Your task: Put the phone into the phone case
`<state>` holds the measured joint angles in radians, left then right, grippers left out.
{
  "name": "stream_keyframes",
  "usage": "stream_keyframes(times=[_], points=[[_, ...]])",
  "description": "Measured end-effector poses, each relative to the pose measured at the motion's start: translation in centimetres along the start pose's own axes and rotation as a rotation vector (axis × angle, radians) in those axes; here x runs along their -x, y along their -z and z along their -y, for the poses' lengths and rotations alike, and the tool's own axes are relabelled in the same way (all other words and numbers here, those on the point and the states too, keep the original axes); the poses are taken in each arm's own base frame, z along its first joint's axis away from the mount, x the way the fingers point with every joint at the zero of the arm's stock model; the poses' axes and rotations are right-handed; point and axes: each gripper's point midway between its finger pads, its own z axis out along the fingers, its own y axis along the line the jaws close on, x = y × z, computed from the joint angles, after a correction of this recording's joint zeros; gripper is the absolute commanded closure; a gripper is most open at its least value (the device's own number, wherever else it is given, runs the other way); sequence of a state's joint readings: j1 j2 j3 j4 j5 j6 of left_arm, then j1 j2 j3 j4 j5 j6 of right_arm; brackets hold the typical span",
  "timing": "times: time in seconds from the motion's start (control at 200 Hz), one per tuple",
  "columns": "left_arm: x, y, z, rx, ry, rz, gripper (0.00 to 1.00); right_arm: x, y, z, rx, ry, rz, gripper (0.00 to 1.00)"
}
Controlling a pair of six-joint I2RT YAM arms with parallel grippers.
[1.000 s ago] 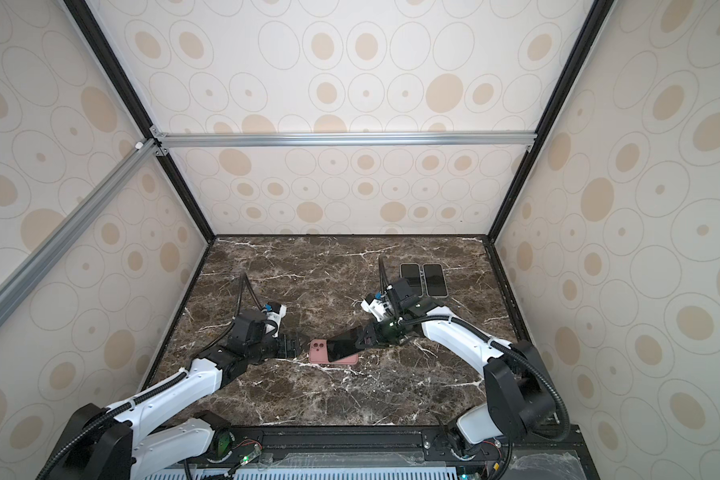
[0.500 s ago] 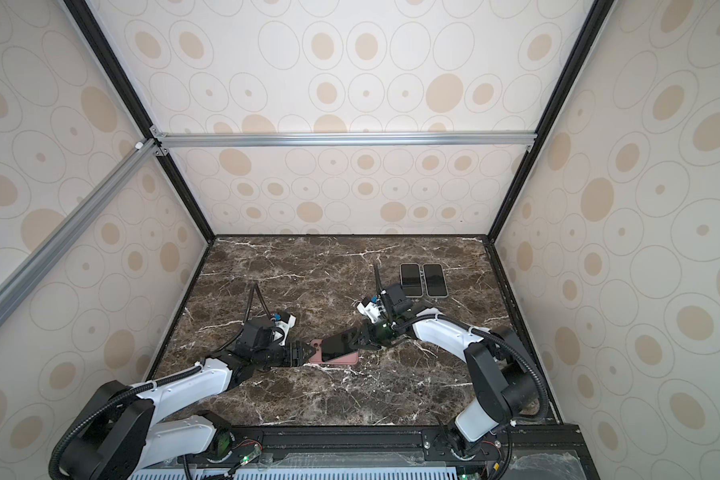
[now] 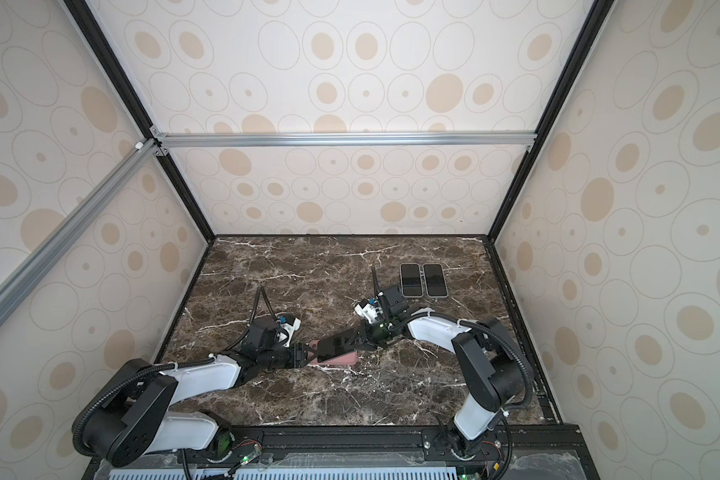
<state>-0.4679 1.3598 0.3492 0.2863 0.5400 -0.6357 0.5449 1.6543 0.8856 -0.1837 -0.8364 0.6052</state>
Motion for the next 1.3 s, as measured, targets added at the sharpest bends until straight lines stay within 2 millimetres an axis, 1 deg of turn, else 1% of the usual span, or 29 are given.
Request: stream_keyframes(times=[0.235,0.765,0.935,1.09,1.235,1.3], points=[[0.2,-0.2,0.1,-0.011,0.001,0.005,0.55,0.2,-0.5,0.1,0.026,-0.003,-0.005,1.0],[0.0,-0.3,0.3,-0.042,0.034,0.014,0.61,0.5,-1.6,0.3,0.079,-0.007,-0.028,1.0],[0.0,-0.4,0.1,-0.04,0.042,0.014,0.63,0.6,-1.5,0.5,0.074,-0.002,-0.034,0.93],[0.0,-0.4,0.1,-0.041,0.042,0.013,0.64,0.8,-1.4,0.4,0.04,0.016,-0.04,0.83],[-0.1,-0.5,0.4,-0.056,0.039,0.008,0.65,0.8,-1.6,2.0,-0.049,-0.002,-0.045,0.72],[-0.1,-0.5,0.5,-0.065,0.037,0.005,0.66,0.6,-1.6,2.7,-0.084,-0.012,-0.054,0.69]])
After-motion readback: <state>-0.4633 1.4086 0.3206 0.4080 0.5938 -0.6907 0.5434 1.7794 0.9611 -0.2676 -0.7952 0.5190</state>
